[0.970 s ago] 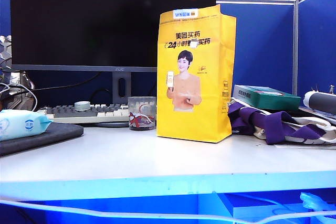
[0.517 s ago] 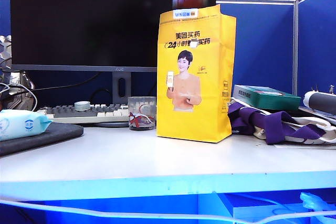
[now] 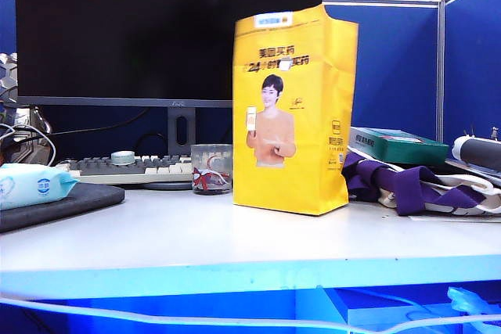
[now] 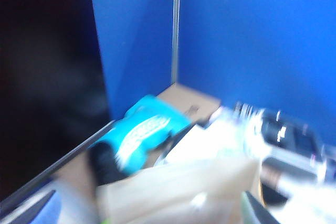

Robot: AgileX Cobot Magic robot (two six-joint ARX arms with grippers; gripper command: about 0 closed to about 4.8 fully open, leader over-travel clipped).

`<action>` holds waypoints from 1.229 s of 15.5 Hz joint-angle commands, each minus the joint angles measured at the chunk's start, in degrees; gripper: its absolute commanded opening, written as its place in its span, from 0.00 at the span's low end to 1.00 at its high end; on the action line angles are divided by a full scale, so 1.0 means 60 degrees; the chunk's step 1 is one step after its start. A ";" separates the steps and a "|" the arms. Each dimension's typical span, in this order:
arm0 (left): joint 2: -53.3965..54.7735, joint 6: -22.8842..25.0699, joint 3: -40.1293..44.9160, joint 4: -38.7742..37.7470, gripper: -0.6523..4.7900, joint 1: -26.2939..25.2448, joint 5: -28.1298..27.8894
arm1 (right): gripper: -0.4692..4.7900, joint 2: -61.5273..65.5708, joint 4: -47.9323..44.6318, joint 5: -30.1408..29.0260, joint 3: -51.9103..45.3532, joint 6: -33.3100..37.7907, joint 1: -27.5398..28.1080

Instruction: Pick up the Rubik's Cube and throw it into the yellow paper bag.

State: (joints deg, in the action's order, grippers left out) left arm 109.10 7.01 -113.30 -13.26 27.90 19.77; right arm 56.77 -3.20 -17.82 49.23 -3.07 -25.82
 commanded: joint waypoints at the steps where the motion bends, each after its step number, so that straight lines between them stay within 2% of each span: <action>1: -0.1031 0.1483 -0.0058 -0.1963 1.00 0.0015 -0.0951 | 0.09 -0.0025 0.0011 -0.0018 0.0055 -0.0033 0.0000; 2: -0.1297 0.1515 -0.0058 -0.2572 1.00 0.0011 -0.0973 | 0.09 -0.0029 -0.0007 -0.0018 0.0058 -0.0033 0.0000; 3: -0.1530 0.1515 -0.0058 -0.3198 0.92 -0.0044 -0.1122 | 0.09 -0.0036 0.0007 -0.0018 0.0058 -0.0033 0.0000; 4: -0.1931 0.1475 -0.0055 -0.4149 0.76 -0.0131 -0.2200 | 0.09 -0.0080 0.0066 -0.0015 0.0058 -0.0033 0.0000; 5: -0.2157 0.1483 -0.0040 -0.4492 0.65 -0.0131 -0.2849 | 0.09 -0.0124 0.0062 -0.0011 0.0058 -0.0029 0.0000; 7: -0.2769 0.1483 -0.0036 -0.5089 0.49 -0.0189 -0.3042 | 0.09 -0.0357 0.0084 0.0262 0.0055 -0.0033 0.0000; 10: -0.4033 0.1461 -0.0036 -0.5788 0.49 -0.0189 -0.3286 | 0.09 -0.0849 0.0248 0.0557 0.0055 -0.0055 0.0022; 12: -0.5322 0.1395 -0.0036 -0.6648 0.49 -0.0189 -0.3989 | 0.09 -0.1402 0.0401 0.0710 0.0055 -0.0317 0.0022; 14: -0.6532 0.1253 0.0179 -0.7468 0.49 -0.0189 -0.4182 | 0.09 -0.1861 0.0943 0.0925 0.0051 -0.0321 0.0022; 15: -0.7726 0.1235 0.0987 -0.7275 0.49 -0.0186 -0.4175 | 0.09 -0.2157 0.1304 0.0954 0.0047 -0.0313 0.0018; 17: -0.9847 0.0488 0.2929 -0.6972 0.49 -0.0189 -0.4189 | 0.09 -0.2667 0.1858 0.1005 0.0044 -0.0310 0.0018; 19: -1.1861 0.0321 0.5220 -0.6703 0.46 -0.0189 -0.4189 | 0.09 -0.3209 0.2375 0.1282 0.0018 -0.0251 0.0011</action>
State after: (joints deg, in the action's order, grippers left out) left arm 39.88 10.00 -85.12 -54.81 26.83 -5.28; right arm 38.39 10.37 -11.44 49.17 -4.82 -25.67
